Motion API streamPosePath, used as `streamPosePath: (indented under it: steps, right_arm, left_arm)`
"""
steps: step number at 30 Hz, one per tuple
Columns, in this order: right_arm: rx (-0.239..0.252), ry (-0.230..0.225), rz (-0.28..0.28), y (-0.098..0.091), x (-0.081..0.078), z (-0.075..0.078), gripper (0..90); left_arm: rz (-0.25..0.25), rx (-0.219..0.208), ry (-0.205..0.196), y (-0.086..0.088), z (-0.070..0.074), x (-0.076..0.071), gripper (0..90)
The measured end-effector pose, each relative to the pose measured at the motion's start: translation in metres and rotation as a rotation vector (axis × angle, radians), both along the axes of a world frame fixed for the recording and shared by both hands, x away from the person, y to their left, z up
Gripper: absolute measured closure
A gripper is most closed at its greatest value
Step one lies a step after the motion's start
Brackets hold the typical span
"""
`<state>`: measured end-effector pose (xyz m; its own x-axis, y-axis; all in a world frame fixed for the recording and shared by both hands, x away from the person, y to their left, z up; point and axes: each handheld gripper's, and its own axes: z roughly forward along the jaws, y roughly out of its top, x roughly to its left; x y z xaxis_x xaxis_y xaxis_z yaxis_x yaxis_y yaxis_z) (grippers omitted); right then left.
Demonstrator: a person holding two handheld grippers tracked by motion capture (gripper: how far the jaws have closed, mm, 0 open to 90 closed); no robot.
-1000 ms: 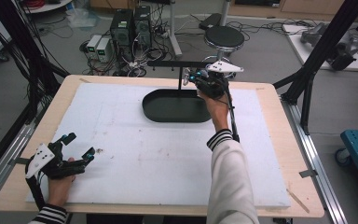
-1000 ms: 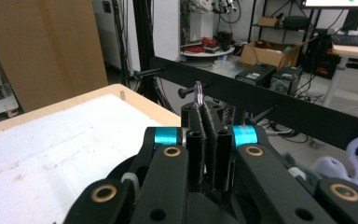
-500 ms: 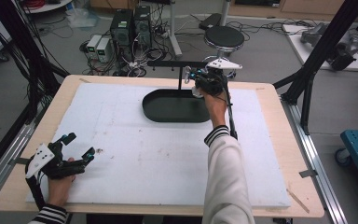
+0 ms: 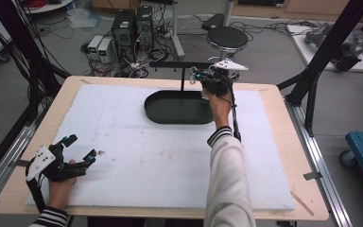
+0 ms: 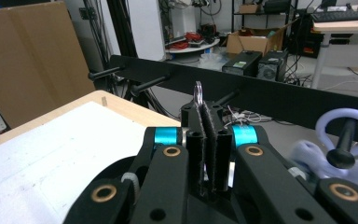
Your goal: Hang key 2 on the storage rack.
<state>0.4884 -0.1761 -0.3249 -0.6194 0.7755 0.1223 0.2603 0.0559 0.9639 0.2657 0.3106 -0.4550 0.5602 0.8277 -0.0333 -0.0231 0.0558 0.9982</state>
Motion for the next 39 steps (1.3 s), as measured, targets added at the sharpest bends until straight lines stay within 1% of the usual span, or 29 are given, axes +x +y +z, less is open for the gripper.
streamPosePath:
  steps: [5, 8, 11, 13, 15, 19, 21, 23, 30, 33, 35, 37, 39]
  right_arm:
    - [0.017, 0.011, -0.002, -0.002, 0.003, -0.003, 88.6]
    - [0.036, 0.026, -0.009, -0.006, 0.006, -0.006, 88.5]
    - [0.040, 0.033, -0.013, -0.006, 0.007, -0.008, 88.5]
    - [0.042, 0.029, -0.011, -0.005, 0.008, -0.009, 88.5]
    - [0.049, 0.042, -0.016, -0.006, 0.009, -0.010, 88.5]
    - [0.050, 0.048, -0.016, -0.005, 0.010, -0.013, 88.4]
    - [0.048, 0.048, -0.024, -0.005, 0.011, -0.014, 88.3]
    - [0.057, 0.055, -0.032, -0.006, 0.012, -0.014, 88.2]
    - [0.067, 0.059, -0.051, -0.004, 0.013, -0.016, 87.4]
    - [0.058, 0.063, -0.058, -0.004, 0.013, -0.017, 86.0]
    - [0.049, 0.072, -0.068, -0.005, 0.014, -0.018, 83.5]
    - [0.049, 0.078, -0.067, -0.005, 0.014, -0.018, 81.9]
    - [0.039, 0.074, -0.073, -0.005, 0.013, -0.018, 79.0]
  left_arm:
    - [-0.001, 0.005, 0.001, 0.000, 0.000, 0.000, 5.3]
    - [-0.002, 0.005, 0.000, 0.000, 0.000, 0.000, 5.3]
    - [-0.002, 0.005, 0.000, 0.000, 0.000, 0.000, 5.3]
    - [-0.002, 0.006, 0.000, 0.000, 0.000, 0.000, 5.3]
    - [-0.002, 0.006, -0.002, 0.000, 0.000, 0.000, 5.3]
    - [-0.001, 0.004, 0.000, 0.000, 0.000, 0.000, 5.2]
    - [-0.002, 0.005, 0.000, 0.000, 0.000, 0.000, 5.3]
    - [-0.003, 0.005, -0.002, 0.000, 0.000, 0.000, 5.3]
    - [-0.003, 0.003, -0.002, 0.000, 0.000, 0.000, 5.3]
    - [-0.001, 0.003, -0.002, 0.000, 0.000, 0.000, 5.3]
    - [-0.003, 0.003, -0.002, 0.000, 0.000, 0.000, 5.3]
    - [-0.002, 0.001, -0.001, 0.000, 0.000, 0.000, 5.2]
    - [-0.002, 0.003, -0.002, 0.000, 0.000, 0.000, 5.3]
